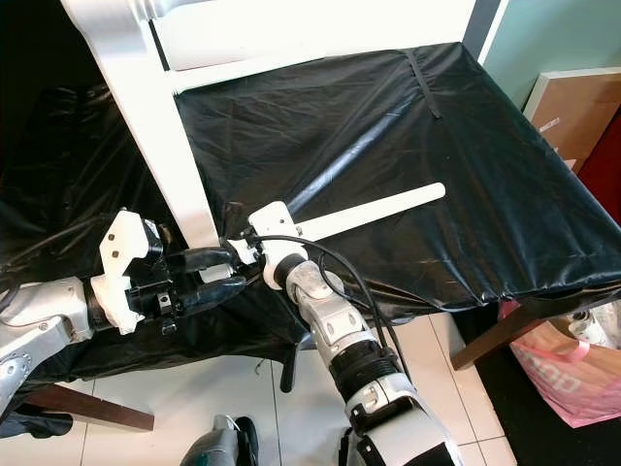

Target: Building children table

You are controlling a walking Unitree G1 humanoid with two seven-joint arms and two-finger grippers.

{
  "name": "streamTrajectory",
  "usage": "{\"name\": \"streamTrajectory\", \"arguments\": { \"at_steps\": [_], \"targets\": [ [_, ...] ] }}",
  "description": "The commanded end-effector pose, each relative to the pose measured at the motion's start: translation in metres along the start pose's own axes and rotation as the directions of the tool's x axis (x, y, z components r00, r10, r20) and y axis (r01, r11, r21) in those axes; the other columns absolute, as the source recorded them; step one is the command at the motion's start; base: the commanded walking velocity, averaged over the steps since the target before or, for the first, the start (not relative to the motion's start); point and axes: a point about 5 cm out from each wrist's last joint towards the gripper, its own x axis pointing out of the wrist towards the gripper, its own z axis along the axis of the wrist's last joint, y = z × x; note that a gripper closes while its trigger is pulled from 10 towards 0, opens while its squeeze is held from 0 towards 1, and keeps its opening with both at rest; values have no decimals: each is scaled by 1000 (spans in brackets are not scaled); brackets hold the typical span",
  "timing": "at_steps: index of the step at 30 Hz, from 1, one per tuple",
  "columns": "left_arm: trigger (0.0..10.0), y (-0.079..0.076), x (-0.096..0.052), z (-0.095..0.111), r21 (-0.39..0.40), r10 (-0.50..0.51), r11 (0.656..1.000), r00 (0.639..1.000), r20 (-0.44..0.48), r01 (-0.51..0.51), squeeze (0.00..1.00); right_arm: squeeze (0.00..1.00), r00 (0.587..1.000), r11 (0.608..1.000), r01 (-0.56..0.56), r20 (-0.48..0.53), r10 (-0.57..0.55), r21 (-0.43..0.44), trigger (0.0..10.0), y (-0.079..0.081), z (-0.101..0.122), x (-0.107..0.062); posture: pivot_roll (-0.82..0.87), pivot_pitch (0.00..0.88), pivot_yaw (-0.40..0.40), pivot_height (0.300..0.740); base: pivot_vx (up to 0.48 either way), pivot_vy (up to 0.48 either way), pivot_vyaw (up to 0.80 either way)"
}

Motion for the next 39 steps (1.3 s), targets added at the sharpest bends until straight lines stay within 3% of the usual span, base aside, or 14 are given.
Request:
{"name": "streamTrajectory", "arguments": {
  "at_steps": [1, 8, 12, 17, 22, 24, 26, 27, 29, 30, 32, 33, 35, 39],
  "targets": [
    [10000, -1, -4, -3, 3, -23, 1000, 1000, -22, 23, 0, 0, 1000, 999, -18, -10, 18, 34, 10000, 12, -3, 6, 41, 148, 13, 740, 0, 0, 0],
    [10000, 1, -7, -6, 3, 15, 1000, 999, -44, -14, 0, 0, 999, 1000, 9, 32, -9, 7, 10000, -2, 3, 2, 44, 151, 11, 740, 0, 0, 0],
    [10000, 2, -14, -10, -14, 71, 997, 996, -57, -72, 0, 0, 996, 995, 87, 27, -85, -54, 10000, -48, -1, -24, 47, 156, 11, 740, 0, 0, 0],
    [10000, 4, -16, -11, -19, 93, 995, 994, -60, -95, 0, 0, 994, 991, 107, 40, -104, -75, 10000, -57, -1, -30, 46, 159, 11, 740, 0, 0, 0],
    [10000, 22, -24, -17, -49, 294, 953, 952, -84, -298, 0, 0, 980, 983, 166, 127, -156, -75, 10000, -82, 12, -50, 40, 168, 12, 740, 0, 0, 0],
    [10000, 29, -26, -17, -66, 375, 922, 923, -87, -381, 0, 0, 977, 983, 168, 146, -156, -70, 10000, -83, 14, -54, 41, 171, 12, 740, 0, 0, 0],
    [10000, 29, -26, -17, -66, 375, 922, 923, -87, -381, 0, 0, 977, 983, 168, 146, -156, -70, 10000, -83, 14, -54, 41, 171, 12, 740, 0, 0, 0],
    [10000, 35, -26, -15, -76, 443, 890, 892, -92, -450, 0, 0, 976, 984, 165, 156, -153, -65, 10000, -83, 16, -57, 44, 172, 11, 740, 0, 0, 0],
    [10000, 35, -26, -15, -76, 443, 890, 892, -92, -450, 0, 0, 976, 984, 165, 156, -153, -65, 10000, -83, 16, -57, 44, 172, 11, 740, 0, 0, 0],
    [10000, 40, -24, -13, -91, 501, 856, 860, -100, -509, 0, 0, 976, 985, 159, 158, -147, -64, 10000, -82, 16, -58, 46, 173, 12, 740, 0, 0, 0],
    [10000, 40, -24, -13, -91, 501, 856, 860, -100, -509, 0, 0, 976, 985, 159, 158, -147, -64, 10000, -82, 16, -58, 46, 173, 12, 740, 0, 0, 0],
    [10000, 46, -20, -13, -79, 572, 809, 811, -126, -583, 0, 0, 977, 987, 148, 162, -136, -63, 10000, -80, 17, -57, 48, 173, 12, 740, 0, 0, 0],
    [10000, 50, -15, -10, -63, 610, 782, 782, -130, -621, 0, 0, 978, 989, 136, 166, -124, -64, 10000, -78, 18, -55, 48, 173, 12, 740, 0, 0, 0],
    [10000, 49, -1, 7, -53, 620, 781, 783, -46, -622, 0, 0, 979, 991, 120, 172, -107, -66, 10000, -75, 20, -51, 47, 171, 13, 740, 0, 0, 0]
  ]
}}
